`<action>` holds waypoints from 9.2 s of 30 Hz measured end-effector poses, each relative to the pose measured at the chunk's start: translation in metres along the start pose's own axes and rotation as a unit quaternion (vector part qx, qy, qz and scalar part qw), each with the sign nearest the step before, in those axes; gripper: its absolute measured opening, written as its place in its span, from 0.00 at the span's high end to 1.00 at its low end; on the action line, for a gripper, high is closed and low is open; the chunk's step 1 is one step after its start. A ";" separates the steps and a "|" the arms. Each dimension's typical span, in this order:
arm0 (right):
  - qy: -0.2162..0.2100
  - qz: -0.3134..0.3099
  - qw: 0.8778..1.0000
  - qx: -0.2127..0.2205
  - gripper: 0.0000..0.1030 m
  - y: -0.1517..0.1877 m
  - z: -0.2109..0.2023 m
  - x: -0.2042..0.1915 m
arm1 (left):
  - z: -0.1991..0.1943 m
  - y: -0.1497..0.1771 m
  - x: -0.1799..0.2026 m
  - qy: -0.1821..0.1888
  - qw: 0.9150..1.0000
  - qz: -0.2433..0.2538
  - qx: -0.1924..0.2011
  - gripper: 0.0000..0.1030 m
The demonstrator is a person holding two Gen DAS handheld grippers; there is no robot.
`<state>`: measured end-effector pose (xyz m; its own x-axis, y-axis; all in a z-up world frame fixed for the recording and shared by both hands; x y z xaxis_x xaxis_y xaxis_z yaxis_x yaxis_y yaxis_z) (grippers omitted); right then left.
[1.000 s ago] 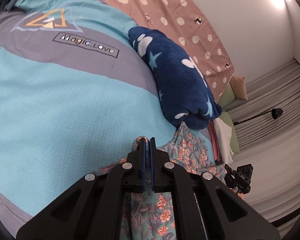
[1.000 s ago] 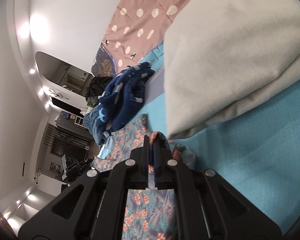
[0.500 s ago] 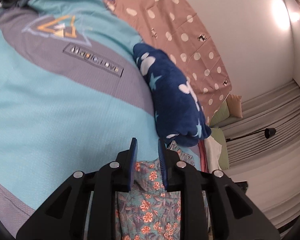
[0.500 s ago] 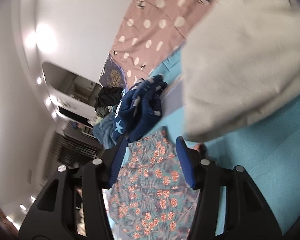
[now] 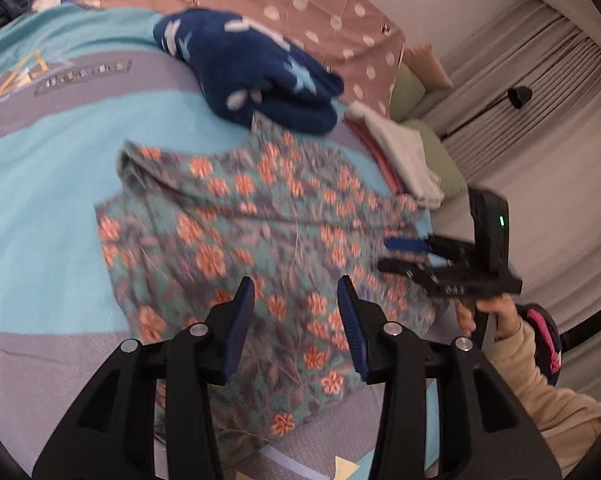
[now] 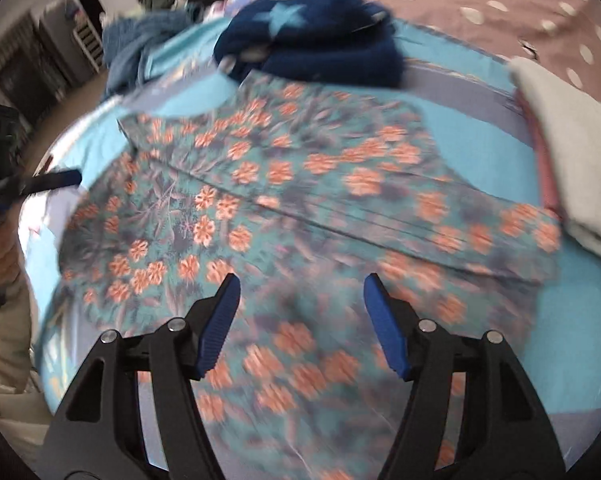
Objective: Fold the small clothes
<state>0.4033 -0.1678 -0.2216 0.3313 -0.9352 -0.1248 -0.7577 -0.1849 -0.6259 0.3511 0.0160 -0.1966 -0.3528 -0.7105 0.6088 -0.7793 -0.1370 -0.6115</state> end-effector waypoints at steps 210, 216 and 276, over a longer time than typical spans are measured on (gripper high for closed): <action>-0.177 0.172 0.966 0.077 0.30 0.085 -0.131 0.097 | 0.066 0.041 0.126 -0.086 0.981 0.169 0.031 0.60; -0.098 -0.041 0.988 0.116 0.30 0.106 -0.152 0.051 | 0.080 0.062 0.137 -0.066 0.977 0.203 0.012 0.59; -0.043 0.003 0.982 0.186 0.57 0.038 -0.115 0.035 | 0.102 -0.019 0.122 0.015 0.997 0.080 -0.006 0.43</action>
<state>0.3212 -0.2425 -0.1613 0.3852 -0.9043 -0.1843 -0.5077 -0.0409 -0.8606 0.3754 -0.1383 -0.1625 -0.4879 -0.7020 0.5187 -0.7184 -0.0146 -0.6955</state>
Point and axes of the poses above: each gripper's, at about its wrist camera, not at the fingertips, and z roughly the way its jaws point, x to its right, y to its underside, the point moved 10 cm from there along z, roughly the way its jaws point, and after that the axes turned 15 degrees about x, right-handed, at the moved point
